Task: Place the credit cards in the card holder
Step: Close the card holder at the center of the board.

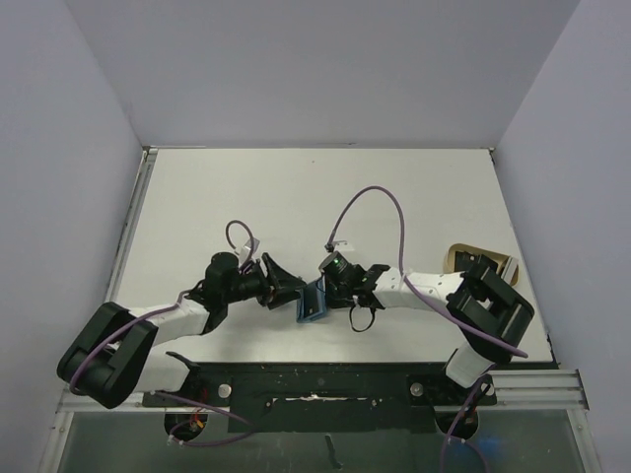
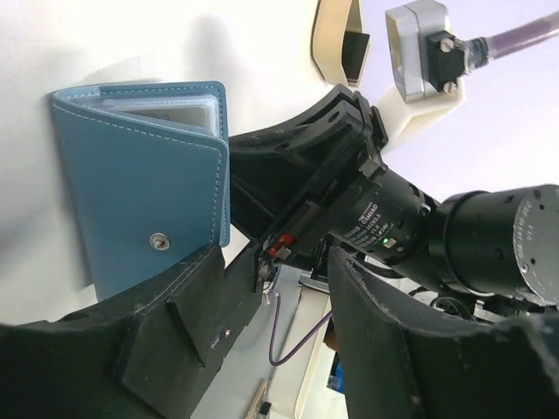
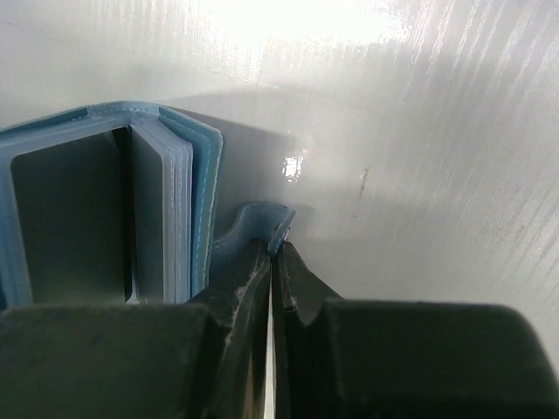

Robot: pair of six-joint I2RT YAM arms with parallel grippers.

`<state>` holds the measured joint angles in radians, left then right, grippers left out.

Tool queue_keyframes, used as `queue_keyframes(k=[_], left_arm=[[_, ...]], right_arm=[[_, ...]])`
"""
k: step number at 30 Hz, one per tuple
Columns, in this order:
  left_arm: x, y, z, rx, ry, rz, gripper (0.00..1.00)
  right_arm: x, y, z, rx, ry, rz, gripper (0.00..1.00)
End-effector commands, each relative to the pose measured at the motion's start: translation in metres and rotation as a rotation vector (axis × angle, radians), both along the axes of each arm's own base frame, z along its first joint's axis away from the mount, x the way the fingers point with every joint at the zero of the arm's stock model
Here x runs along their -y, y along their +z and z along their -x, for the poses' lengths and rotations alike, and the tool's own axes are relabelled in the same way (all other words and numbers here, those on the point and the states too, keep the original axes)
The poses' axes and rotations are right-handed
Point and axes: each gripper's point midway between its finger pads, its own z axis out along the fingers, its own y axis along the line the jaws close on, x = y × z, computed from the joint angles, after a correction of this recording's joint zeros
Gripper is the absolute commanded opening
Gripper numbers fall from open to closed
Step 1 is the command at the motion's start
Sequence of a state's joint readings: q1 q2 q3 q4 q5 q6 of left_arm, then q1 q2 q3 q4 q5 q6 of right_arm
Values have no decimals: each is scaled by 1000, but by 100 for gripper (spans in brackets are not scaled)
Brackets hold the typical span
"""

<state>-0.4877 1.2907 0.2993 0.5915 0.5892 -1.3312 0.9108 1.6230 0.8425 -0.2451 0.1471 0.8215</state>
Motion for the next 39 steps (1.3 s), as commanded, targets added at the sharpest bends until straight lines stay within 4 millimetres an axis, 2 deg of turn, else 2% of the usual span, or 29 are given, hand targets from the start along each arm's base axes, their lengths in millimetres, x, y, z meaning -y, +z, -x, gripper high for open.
queue_keyframes(k=[1,8,10,17,25,33,39], left_arm=[[13,5,-13,66,-3,-7,49],[18,-18,-16,64,-29,-96,46],[18,-25,-18,60,-36,-130,46],[23,-34,-24,63,-63,-182,38],[14,-52,-31,64,-62,-337,29],[5,-70,-31,42,-70,-454,26],[5,-81,-27,19,-91,-478,26]], right_arm=[[-6,12,-4,53,-7,-54,0],[6,24,-9,92,-47,-62,17],[9,27,-11,103,-56,-62,18],[14,26,-10,107,-60,-65,7],[15,34,-14,127,-70,-80,2],[2,38,-14,124,-28,-126,0],[-10,53,-17,146,10,-176,0]])
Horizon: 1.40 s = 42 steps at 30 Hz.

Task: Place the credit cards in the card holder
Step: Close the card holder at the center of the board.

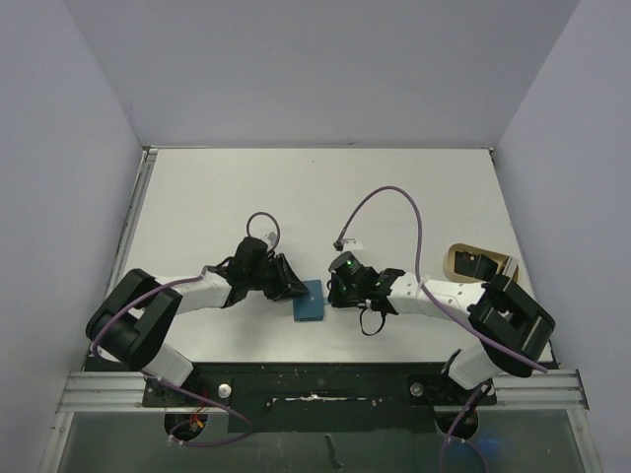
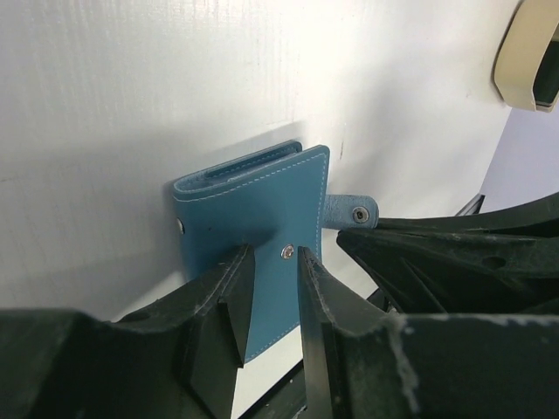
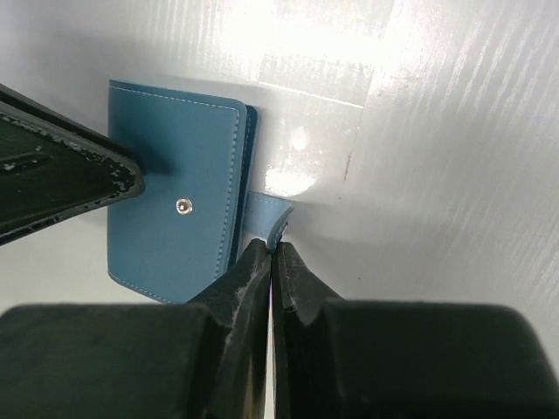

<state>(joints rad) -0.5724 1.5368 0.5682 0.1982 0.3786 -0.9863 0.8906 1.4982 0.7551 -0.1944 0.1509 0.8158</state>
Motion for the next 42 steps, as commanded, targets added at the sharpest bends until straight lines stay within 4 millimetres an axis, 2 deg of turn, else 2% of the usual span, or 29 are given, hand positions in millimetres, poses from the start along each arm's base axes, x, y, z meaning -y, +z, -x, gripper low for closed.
queue_keyframes(k=[1,13,17,22,28,33,42], left_arm=[[-1,-9,-2,5,-14,-56,26],[-1,-12,2,-6,1,-46,25],[2,-6,2,-3,7,-17,25],[4,8,2,-2,14,18,27],[-14,25,-4,24,57,1,35],[-30,15,0,23,70,-38,38],[-33,-3,13,-11,33,-55,41]], right_arm=[[-24,37,-16,91,35,-118,0],[-56,41,-15,68,128,-193,0],[-60,34,-15,47,144,-183,0],[-56,15,-12,-2,132,-128,1],[-49,2,-7,-32,125,-97,0],[-46,1,-6,-33,121,-87,0],[-49,11,-9,-23,146,-76,1]])
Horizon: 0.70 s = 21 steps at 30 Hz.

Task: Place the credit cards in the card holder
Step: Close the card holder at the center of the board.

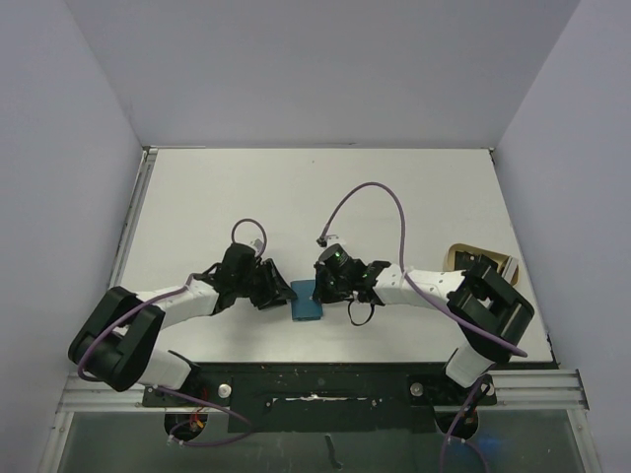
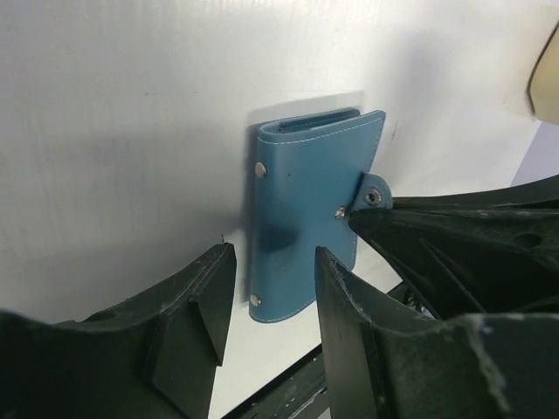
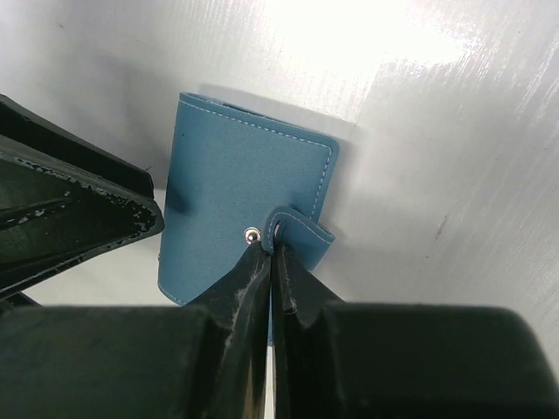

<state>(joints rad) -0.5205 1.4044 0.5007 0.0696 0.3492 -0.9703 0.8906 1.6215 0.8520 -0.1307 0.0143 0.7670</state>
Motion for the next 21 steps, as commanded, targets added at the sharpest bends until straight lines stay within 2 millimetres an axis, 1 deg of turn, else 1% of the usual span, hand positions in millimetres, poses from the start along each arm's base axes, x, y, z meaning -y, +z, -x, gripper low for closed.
queue_keyframes(k=[1,5,10,12,17,19,21], left_arm=[[1,-3,0,18,-30,4,41],[3,-7,1,10,-33,13,41],[2,-11,2,-4,-28,4,37],[1,-12,2,-9,-26,-1,34],[-1,-14,1,-13,-20,-25,30],[-1,-13,0,-9,-21,-28,29],[0,-11,0,-6,-20,-24,28]], right_arm=[[-9,14,-4,21,30,-9,1],[-13,20,-5,32,51,-23,5],[-17,18,-3,18,83,-21,7],[-19,19,-3,14,89,-28,9],[-23,38,-3,26,95,-85,22],[-20,44,-4,29,82,-95,25],[-14,47,-6,29,63,-105,25]])
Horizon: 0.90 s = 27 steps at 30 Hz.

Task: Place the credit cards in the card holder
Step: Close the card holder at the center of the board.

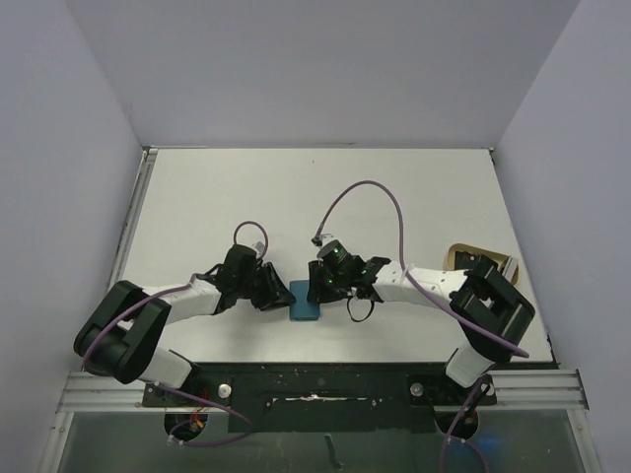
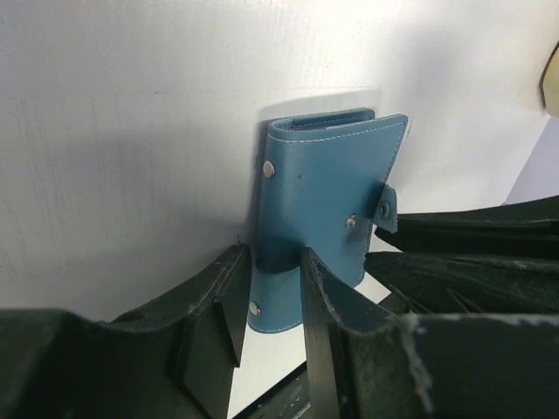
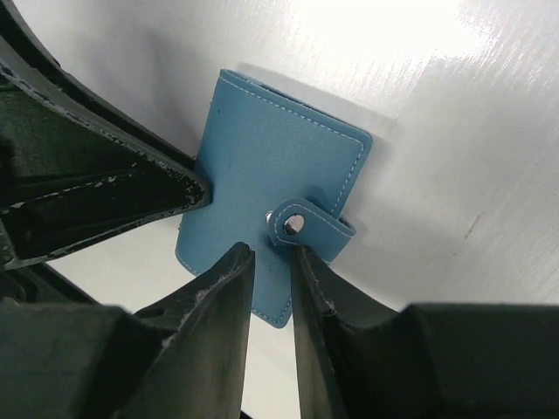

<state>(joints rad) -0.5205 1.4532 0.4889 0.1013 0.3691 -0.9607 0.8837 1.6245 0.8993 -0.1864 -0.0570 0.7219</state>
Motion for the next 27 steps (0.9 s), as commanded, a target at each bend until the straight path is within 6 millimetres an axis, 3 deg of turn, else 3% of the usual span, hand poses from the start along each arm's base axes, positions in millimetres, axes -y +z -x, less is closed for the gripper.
queue_keyframes(k=[1,11,15,19,27], left_arm=[[-1,3,-5,24,0,-17,28],[10,40,-20,101,-8,37,34],[14,49,-25,129,-14,56,31],[19,43,-23,115,-32,78,25],[19,20,-18,76,-35,49,25]], right_arm=[[-5,38,-12,53,-21,-101,26],[20,35,-14,14,-117,-194,29],[17,33,-13,-14,-113,-251,32],[11,30,-15,-22,-105,-269,38],[4,23,-17,-46,-88,-275,33]])
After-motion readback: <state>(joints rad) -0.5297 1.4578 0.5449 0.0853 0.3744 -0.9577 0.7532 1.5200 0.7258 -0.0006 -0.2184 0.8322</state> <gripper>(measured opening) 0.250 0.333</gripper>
